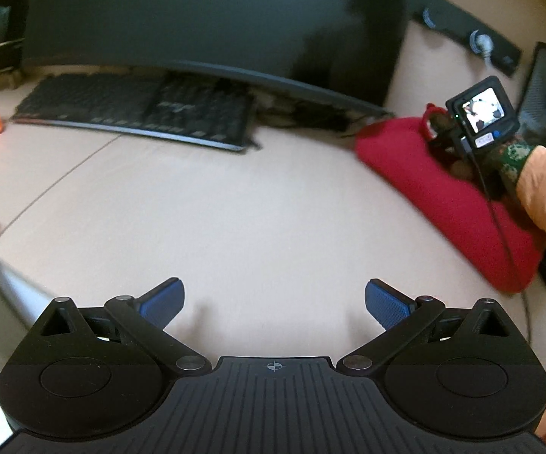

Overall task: Fold clothes
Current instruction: 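Reach the right tool to the red hoodie hood and grasp it, then lift the hoodie by the hood with the right tool, letting it hang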

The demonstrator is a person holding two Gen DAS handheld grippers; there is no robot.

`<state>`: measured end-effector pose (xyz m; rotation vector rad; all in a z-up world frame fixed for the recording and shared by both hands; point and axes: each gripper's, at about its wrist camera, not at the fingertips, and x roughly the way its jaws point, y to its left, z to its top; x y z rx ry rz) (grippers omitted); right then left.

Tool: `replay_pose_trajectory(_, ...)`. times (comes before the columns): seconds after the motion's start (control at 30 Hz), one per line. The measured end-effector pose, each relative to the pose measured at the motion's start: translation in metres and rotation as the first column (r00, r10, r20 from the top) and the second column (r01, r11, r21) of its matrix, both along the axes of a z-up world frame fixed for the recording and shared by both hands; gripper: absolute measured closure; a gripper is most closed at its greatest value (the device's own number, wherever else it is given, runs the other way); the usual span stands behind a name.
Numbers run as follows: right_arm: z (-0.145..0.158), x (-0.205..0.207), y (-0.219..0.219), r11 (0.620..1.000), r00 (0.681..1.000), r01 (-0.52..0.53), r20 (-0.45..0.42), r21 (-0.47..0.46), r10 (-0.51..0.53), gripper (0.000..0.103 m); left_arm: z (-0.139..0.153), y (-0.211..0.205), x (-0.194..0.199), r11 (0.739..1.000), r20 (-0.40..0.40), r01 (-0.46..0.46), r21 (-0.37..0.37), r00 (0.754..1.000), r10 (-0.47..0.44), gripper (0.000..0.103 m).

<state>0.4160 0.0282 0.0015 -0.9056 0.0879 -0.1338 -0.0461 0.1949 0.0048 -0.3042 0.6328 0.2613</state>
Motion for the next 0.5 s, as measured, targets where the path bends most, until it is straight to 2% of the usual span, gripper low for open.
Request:
replay_pose_trajectory(0.03, 0.006, -0.005, -0.004, 1.0, 0.997, -0.007, 0.076, 0.022, 0.006, 0.0, -0.001, 0.002, -0.003, 1.0, -0.005, -0.011, 0.004, 1.0, 0.011, 0.0)
replay_pose_trajectory(0.1, 0.035, -0.028, -0.016, 0.993, 0.969, -0.048, 0.245, 0.111, 0.02, 0.0, 0.0, 0.004, -0.008, 1.0, 0.003, -0.019, 0.007, 1.0, 0.019, 0.0)
replay_pose_trajectory(0.17, 0.082, -0.064, -0.036, 0.964, 0.921, -0.14, 0.388, 0.225, 0.043, 0.0, 0.006, 0.004, -0.011, 1.0, 0.032, -0.017, 0.01, 0.999, 0.017, 0.0)
replay_pose_trajectory(0.27, 0.147, -0.116, -0.063, 0.924, 0.847, -0.27, 0.523, 0.27, 0.094, 0.0, 0.015, 0.001, -0.007, 1.0, 0.089, -0.001, 0.006, 0.996, 0.0, 0.0)
replay_pose_trajectory(0.4, 0.201, -0.176, -0.067, 0.916, 0.768, -0.358, 0.616, 0.182, 0.178, 0.0, 0.026, -0.016, 0.008, 0.998, 0.167, 0.061, -0.001, 0.984, -0.06, 0.0)
replay_pose_trajectory(0.5, 0.241, -0.222, -0.07, 0.903, 0.698, -0.415, 0.675, 0.109, 0.239, 0.0, 0.038, -0.029, 0.01, 0.992, 0.23, 0.123, -0.005, 0.966, -0.119, 0.0)
